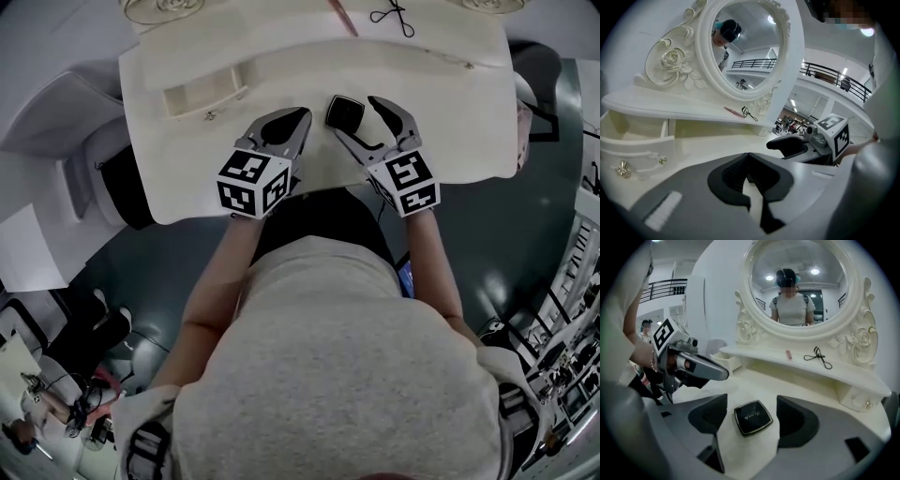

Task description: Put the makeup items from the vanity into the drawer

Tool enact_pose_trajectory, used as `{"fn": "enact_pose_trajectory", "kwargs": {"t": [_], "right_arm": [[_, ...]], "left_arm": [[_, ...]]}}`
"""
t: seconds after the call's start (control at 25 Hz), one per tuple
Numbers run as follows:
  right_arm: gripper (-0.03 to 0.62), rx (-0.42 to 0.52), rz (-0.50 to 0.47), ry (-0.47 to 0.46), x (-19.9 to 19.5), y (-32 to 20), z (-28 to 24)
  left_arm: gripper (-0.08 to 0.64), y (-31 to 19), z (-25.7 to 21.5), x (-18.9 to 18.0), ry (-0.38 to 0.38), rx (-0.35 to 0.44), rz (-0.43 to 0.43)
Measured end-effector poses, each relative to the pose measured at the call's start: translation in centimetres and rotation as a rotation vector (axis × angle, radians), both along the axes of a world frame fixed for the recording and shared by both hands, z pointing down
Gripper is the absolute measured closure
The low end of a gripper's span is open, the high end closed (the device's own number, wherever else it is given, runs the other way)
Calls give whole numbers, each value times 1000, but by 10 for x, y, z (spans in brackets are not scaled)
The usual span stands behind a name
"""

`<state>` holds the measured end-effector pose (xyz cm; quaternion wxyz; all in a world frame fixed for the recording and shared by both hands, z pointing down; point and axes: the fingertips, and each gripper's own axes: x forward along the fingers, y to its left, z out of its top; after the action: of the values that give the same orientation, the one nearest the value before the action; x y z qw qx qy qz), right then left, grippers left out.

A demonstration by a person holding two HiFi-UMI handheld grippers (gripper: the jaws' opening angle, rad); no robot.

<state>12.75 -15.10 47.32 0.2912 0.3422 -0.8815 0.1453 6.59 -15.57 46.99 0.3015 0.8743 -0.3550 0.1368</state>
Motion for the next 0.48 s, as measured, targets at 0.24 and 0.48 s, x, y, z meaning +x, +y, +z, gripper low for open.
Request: {"fn": "enact_pose_trajectory", "kwargs": {"t": [0.24,0.48], "right_arm": [[284,-76,-25,32,6,10,29],[278,-111,-41,33,9,4,45]], "left_arm": [[551,9,18,2,-20,-45,10],[551,14,33,6,-48,-69,16]]}}
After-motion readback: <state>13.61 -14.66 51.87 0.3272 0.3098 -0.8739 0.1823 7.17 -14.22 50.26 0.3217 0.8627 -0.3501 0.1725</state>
